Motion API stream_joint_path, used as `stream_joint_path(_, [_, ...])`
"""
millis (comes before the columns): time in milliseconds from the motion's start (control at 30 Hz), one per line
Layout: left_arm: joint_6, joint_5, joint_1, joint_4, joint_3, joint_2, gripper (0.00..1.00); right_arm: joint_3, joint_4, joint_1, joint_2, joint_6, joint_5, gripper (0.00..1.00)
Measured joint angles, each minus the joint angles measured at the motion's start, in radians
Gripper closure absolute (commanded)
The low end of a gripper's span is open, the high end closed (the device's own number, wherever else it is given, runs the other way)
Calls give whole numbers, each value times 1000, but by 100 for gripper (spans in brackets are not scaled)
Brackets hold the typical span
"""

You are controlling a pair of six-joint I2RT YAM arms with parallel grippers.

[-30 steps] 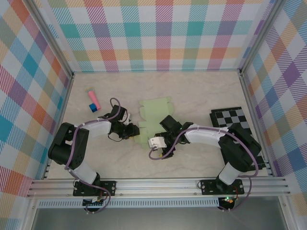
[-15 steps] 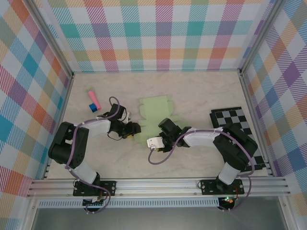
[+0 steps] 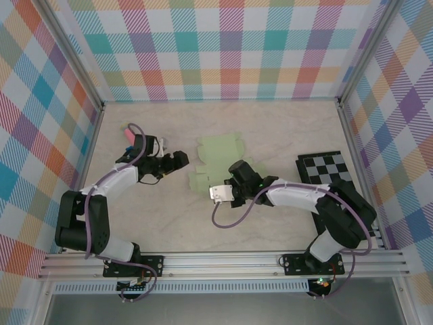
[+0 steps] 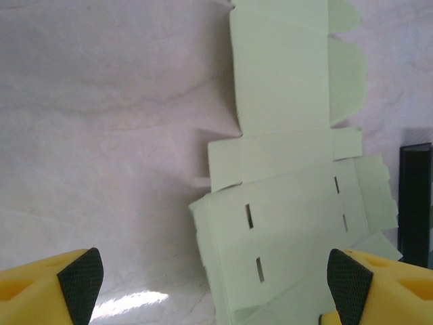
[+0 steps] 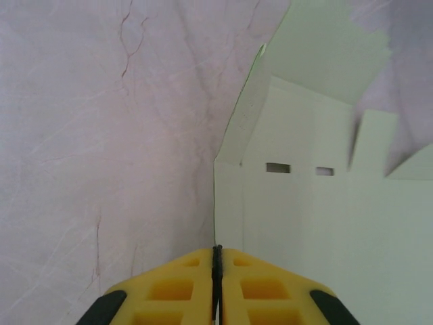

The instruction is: Fold the paper box

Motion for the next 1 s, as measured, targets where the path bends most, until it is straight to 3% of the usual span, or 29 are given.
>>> stream_joint_path(300, [-42,47,-9,123,54,175,28,-15,-2,-25,-69,3,-84,92])
stream_joint_path(600, [-90,-18,-98,139,-58,102,25,-23,-10,-106,-66,63,-187,91])
stream_joint_path(933, [-145,-9,-100,192,-53,146,30,-8,-8,-111,-5,134,-222,92])
stream_joint_path(1000, [-145,-5,-100,195,-45,152,27,0,-8,-111,0,140,-223,93])
